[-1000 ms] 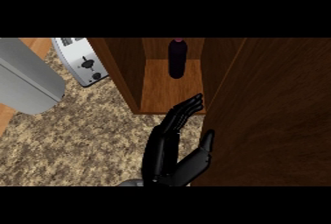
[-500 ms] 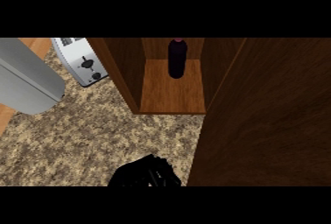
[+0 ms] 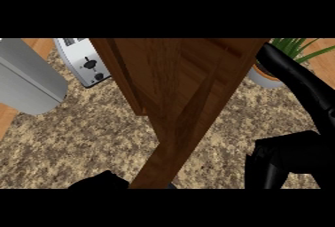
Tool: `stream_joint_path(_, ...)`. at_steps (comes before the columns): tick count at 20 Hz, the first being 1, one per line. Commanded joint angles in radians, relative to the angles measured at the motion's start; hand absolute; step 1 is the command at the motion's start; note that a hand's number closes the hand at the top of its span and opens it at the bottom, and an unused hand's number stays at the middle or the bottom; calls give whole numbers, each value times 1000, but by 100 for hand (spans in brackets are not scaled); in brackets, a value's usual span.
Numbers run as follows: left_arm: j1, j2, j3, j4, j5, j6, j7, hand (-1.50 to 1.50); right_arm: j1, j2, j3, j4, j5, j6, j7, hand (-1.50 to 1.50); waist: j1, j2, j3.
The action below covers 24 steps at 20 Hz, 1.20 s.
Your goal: Pick up the wine, place it into the cabinet and close the cabinet
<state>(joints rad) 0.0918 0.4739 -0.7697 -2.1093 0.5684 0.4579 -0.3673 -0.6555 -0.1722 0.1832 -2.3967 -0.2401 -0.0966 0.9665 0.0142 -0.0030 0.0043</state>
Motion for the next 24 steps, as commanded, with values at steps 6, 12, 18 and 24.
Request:
stream_joint_path(6, 240, 259, 290, -97, 206, -275, -127, 150, -75, 149, 245, 20, 30, -83, 88, 150, 14, -6, -9)
stream_joint_path(12, 350, 326, 499, -53, 343, -471, -197, 150, -213, 171, 425, 211, 128, -159, -7, 150, 29, -6, -9)
stream_joint_path(18, 358, 409, 661, -7, 476, -600, -134, 150, -375, 172, 492, 482, 190, -309, -148, 150, 23, 0, -8)
stream_joint_path(24, 384, 415, 708, 62, 506, -730, -145, 150, -604, 172, 409, 821, 121, -386, -267, 150, 44, 5, -8)
